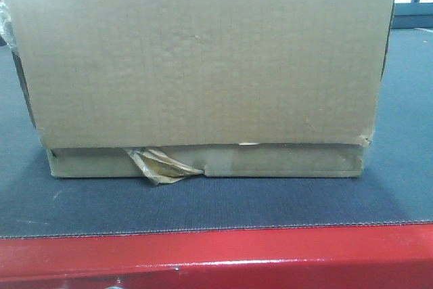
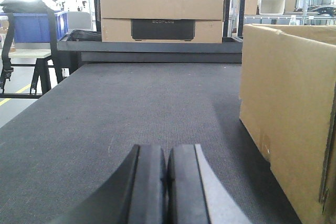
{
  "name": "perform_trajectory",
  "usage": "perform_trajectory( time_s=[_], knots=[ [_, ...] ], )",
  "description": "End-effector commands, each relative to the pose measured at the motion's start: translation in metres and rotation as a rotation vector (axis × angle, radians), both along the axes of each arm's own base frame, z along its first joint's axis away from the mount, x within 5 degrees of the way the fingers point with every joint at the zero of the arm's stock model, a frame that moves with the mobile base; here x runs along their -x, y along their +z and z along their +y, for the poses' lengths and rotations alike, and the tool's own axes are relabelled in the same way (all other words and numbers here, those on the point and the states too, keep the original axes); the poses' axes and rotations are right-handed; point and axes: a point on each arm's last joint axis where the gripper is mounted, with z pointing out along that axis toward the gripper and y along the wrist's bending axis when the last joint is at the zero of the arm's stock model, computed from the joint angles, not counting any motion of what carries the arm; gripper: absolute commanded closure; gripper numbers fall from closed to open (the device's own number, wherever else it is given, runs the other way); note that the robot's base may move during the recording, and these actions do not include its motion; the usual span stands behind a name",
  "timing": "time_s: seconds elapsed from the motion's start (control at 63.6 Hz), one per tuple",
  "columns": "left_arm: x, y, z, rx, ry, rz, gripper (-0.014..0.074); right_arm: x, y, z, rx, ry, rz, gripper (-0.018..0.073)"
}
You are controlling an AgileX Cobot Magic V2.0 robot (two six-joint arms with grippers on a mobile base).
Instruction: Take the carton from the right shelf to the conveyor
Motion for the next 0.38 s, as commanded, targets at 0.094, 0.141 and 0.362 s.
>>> perform_trajectory(
  time_s=[0.094, 0.141, 0.362],
  knots=[
    [0.0007, 0.0028, 0.0000, 0.002, 0.000, -0.025, 0.0584, 0.0005, 0.0028, -0.0006, 0.012, -0.009, -0.030, 0.0613],
    [0.0007, 0.0028, 0.0000, 0.002, 0.000, -0.025, 0.0584, 0.0005, 0.0028, -0.0006, 0.012, -0.009, -0.030, 0.0613],
    [0.0007, 0.0028, 0.0000, 0.002, 0.000, -0.025, 0.0584, 0.0005, 0.0028, -0.0006, 0.012, -0.009, -0.030, 0.0613]
  ],
)
